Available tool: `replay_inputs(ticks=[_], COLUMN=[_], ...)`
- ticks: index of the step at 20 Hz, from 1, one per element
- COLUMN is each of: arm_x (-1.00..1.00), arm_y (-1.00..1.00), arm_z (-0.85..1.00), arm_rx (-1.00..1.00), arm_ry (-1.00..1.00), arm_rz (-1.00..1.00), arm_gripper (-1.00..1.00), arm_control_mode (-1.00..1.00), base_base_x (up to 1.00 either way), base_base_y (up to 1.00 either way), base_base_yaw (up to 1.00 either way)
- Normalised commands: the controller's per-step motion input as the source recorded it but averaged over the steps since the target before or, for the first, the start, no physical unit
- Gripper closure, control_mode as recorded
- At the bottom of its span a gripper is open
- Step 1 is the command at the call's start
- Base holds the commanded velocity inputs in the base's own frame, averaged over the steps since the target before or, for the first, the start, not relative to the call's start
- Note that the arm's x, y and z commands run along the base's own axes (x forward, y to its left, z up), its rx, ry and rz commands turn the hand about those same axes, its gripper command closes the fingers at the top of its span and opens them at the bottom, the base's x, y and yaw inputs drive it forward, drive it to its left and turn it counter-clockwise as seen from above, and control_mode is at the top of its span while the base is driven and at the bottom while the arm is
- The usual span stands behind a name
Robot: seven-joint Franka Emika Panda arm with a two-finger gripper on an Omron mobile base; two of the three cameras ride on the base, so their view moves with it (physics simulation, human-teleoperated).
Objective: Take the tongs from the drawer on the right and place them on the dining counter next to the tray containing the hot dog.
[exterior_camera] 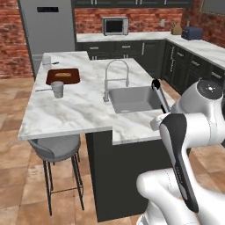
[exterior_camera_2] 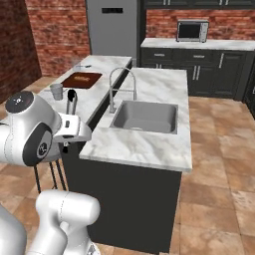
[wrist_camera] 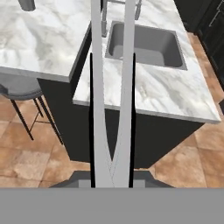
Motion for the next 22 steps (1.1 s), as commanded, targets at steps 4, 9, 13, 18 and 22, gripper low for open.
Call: replay_inputs(ticks=[4,9,13,18,22], arm_x=[0.00,0.00,0.00,0.00,0.00], arm_y=[0.00,0.00,0.00,0.00,0.00], arm_z=[0.00,0.00,0.00,0.00,0.00], arm_rx=[0.00,0.00,0.00,0.00,0.00], arm_ry=[0.00,0.00,0.00,0.00,0.00], arm_rz=[0.00,0.00,0.00,0.00,0.00], arm_gripper=[1.00,1.00,1.00,1.00,1.00], arm_control_mode=[1.00,1.00,1.00,1.00,1.00], base_base_x=[-0.83,0.31,0.22,-0.16,-0.51], base_base_y=[0.76,0.66,0.64,0.61,0.74], base_base_yaw=[-0.10,-0.08,-0.04,-0.04,-0.06])
